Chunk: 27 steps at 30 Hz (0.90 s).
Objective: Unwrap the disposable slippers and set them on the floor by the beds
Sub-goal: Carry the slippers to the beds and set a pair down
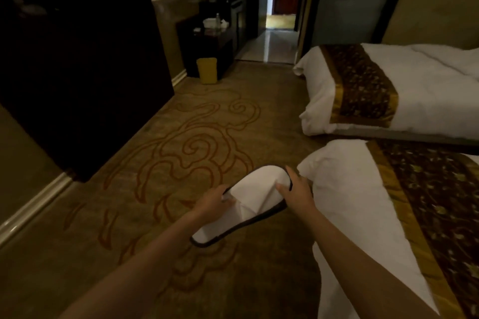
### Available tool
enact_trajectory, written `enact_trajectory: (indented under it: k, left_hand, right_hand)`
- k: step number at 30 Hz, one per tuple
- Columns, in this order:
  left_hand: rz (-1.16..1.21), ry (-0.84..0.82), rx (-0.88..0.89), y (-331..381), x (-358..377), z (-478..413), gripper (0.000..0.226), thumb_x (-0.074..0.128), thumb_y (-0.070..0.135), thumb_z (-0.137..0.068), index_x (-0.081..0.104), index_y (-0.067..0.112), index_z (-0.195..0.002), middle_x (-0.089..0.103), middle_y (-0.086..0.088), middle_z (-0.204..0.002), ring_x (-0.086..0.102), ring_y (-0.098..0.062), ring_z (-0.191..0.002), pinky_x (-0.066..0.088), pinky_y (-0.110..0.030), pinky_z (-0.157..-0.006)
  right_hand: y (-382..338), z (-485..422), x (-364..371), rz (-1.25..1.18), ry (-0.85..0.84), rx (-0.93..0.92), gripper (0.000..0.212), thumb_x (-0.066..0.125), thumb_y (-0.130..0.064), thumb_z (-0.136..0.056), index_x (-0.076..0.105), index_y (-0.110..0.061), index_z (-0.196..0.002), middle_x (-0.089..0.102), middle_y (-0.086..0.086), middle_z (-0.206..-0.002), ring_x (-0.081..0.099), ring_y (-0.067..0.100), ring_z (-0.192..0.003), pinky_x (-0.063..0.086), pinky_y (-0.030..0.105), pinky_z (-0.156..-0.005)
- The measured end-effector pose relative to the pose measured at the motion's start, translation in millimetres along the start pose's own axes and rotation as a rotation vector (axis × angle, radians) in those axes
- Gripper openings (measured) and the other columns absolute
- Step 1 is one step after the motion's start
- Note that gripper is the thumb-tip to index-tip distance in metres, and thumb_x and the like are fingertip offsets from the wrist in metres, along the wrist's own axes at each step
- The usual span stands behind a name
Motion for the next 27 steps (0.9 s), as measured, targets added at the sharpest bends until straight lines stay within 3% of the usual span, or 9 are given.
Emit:
enact_trajectory:
  k: [6, 11, 19, 27]
  left_hand:
    - [-0.051, -0.052, 0.074, 47, -41, -151, 0.046, 0.049, 0.036, -0.092, 0.045, 0.018, -0.134, 0.052, -0.008, -0.135, 0.051, -0.026, -0.118, 0.038, -0.029, -0.086]
    - [-0.107, -0.082, 0.161, 82, -55, -294, 0.042, 0.050, 0.033, -0.091, 0.049, 0.015, -0.129, 0.054, -0.013, -0.131, 0.050, -0.029, -0.117, 0.040, -0.033, -0.092]
    - [-0.213, -0.213, 0.364, 176, -45, -536, 0.044, 0.047, 0.035, -0.092, 0.046, 0.020, -0.134, 0.052, -0.011, -0.134, 0.049, -0.028, -0.120, 0.041, -0.034, -0.098]
    - [-0.265, -0.446, 0.555, 313, 24, -696, 0.041, 0.046, 0.033, -0.093, 0.048, 0.019, -0.131, 0.053, -0.009, -0.131, 0.050, -0.024, -0.116, 0.041, -0.033, -0.097]
  right_hand:
    - [-24, -140, -35, 0.091, 0.021, 0.028, 0.062, 0.046, -0.034, -0.095, 0.017, -0.020, -0.148, 0.027, 0.019, -0.149, 0.033, 0.033, -0.134, 0.032, 0.041, -0.108]
    - [-24, -268, -57, 0.156, 0.105, 0.041, 0.061, 0.044, -0.028, -0.096, 0.014, -0.021, -0.149, 0.026, 0.017, -0.148, 0.036, 0.029, -0.131, 0.035, 0.034, -0.105]
    - [19, -463, -125, 0.140, 0.241, 0.259, 0.060, 0.042, -0.030, -0.097, 0.015, -0.018, -0.149, 0.023, 0.018, -0.149, 0.035, 0.030, -0.132, 0.035, 0.034, -0.105]
    - [96, -571, -234, 0.106, 0.420, 0.484, 0.059, 0.044, -0.029, -0.096, 0.018, -0.017, -0.148, 0.026, 0.020, -0.146, 0.039, 0.032, -0.128, 0.035, 0.035, -0.104]
Point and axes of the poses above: each hand's wrist, its own z-axis away from the middle knuckle, its own x-axis out of the palm, y = z × x, the point moved 10 cm from there along -z, towards the middle knuckle
